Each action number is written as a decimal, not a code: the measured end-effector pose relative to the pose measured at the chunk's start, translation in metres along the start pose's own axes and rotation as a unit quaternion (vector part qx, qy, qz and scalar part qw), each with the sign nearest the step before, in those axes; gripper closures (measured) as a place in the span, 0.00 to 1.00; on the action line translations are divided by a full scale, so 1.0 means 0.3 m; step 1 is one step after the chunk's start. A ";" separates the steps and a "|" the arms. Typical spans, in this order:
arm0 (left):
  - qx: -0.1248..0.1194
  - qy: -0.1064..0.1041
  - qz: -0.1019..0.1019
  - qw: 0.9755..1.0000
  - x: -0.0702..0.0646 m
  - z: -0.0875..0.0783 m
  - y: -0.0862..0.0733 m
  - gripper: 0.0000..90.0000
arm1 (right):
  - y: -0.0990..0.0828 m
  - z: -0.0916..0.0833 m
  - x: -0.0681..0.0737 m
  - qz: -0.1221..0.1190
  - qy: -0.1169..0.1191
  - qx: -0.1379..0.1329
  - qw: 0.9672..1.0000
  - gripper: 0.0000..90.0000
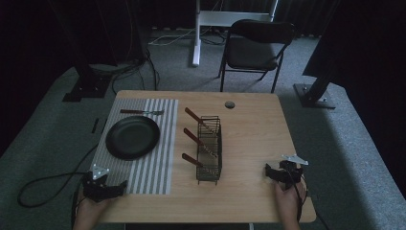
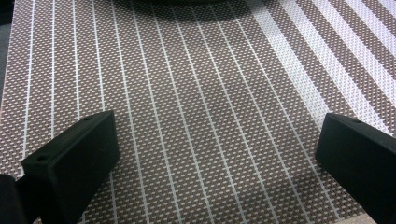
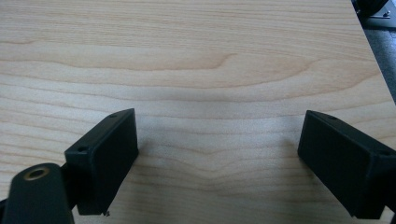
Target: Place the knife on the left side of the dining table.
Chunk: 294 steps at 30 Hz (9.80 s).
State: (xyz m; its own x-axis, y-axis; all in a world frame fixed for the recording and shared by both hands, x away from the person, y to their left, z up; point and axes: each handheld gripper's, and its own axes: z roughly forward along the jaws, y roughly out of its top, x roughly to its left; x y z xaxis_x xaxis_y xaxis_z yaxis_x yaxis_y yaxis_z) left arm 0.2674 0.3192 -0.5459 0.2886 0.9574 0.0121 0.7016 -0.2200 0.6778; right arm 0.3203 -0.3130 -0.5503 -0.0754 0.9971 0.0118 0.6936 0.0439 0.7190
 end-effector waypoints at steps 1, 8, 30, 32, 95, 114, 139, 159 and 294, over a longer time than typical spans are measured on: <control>0.000 0.000 0.000 1.000 0.000 0.000 0.000 0.00 | 0.000 0.000 0.000 0.000 0.000 0.000 1.000 0.12; 0.005 -0.006 0.007 1.000 0.005 -0.001 0.003 0.00 | 0.000 0.000 0.000 0.000 0.000 0.000 1.000 0.12; -0.016 -0.069 0.006 0.997 -0.032 -0.045 0.051 0.01 | 0.000 0.000 0.000 0.000 0.000 0.000 1.000 0.12; -0.016 -0.076 0.008 0.997 -0.034 -0.047 0.055 0.01 | 0.000 0.000 0.000 0.000 0.000 0.000 1.000 0.13; -0.092 -0.218 0.151 0.960 -0.378 -0.059 0.614 0.02 | -0.001 -0.001 0.001 -0.001 0.000 -0.001 1.000 0.13; -0.076 -0.250 0.134 0.956 -0.477 -0.019 0.713 0.05 | -0.002 -0.001 0.001 -0.002 0.000 -0.002 1.000 0.13; -0.061 -0.288 0.056 0.954 -0.538 0.017 0.715 0.65 | -0.002 -0.001 0.002 -0.002 0.001 -0.001 1.000 0.13; -0.076 -0.314 0.022 0.946 -0.530 0.020 0.697 0.84 | -0.002 -0.002 0.002 -0.002 0.001 -0.001 1.000 0.13; -0.138 -0.246 -0.350 0.893 0.162 -0.081 -0.014 0.84 | -0.002 -0.002 0.002 -0.001 0.001 -0.001 1.000 0.13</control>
State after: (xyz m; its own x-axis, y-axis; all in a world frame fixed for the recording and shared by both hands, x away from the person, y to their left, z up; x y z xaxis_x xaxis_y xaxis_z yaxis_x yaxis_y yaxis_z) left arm 0.2627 0.3713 -0.5302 0.1402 0.6293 -0.7644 0.6544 0.5205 0.5484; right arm 0.3196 -0.3124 -0.5502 -0.0782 0.9969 0.0112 0.6926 0.0462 0.7199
